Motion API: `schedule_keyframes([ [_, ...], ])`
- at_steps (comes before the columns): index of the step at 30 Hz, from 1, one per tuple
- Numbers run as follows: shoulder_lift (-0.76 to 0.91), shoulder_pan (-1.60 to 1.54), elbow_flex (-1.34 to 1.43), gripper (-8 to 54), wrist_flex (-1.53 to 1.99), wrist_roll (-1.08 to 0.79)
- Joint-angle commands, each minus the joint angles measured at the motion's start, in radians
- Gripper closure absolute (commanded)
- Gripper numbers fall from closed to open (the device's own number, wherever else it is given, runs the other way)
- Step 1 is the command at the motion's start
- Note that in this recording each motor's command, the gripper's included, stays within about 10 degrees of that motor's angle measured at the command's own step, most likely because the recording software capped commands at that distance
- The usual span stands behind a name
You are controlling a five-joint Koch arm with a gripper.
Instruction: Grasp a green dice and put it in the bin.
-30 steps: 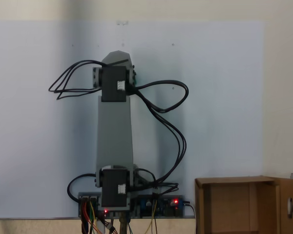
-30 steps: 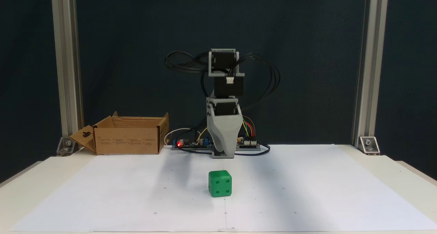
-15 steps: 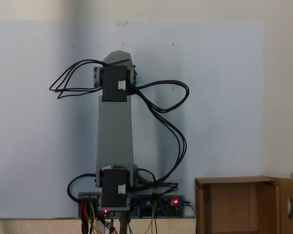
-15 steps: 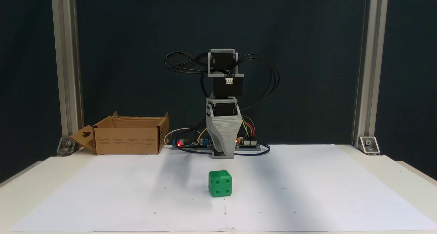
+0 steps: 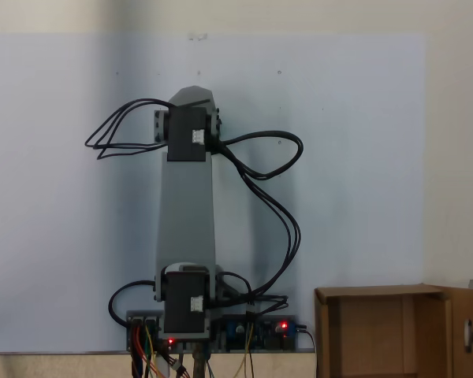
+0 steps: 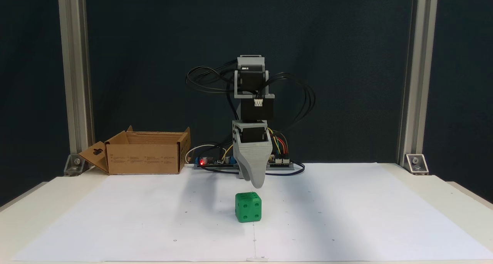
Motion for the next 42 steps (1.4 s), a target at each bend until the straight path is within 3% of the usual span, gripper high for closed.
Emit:
schedule_keyframes([
  [1, 0.003, 0.005, -0.006, 2.4, -0.040, 0.061],
  [31, -0.146, 0.040, 0.041, 2.6, -0.130, 0.060],
  [42, -0.184, 0.038, 0.054, 6.8, -0.133, 0.060],
])
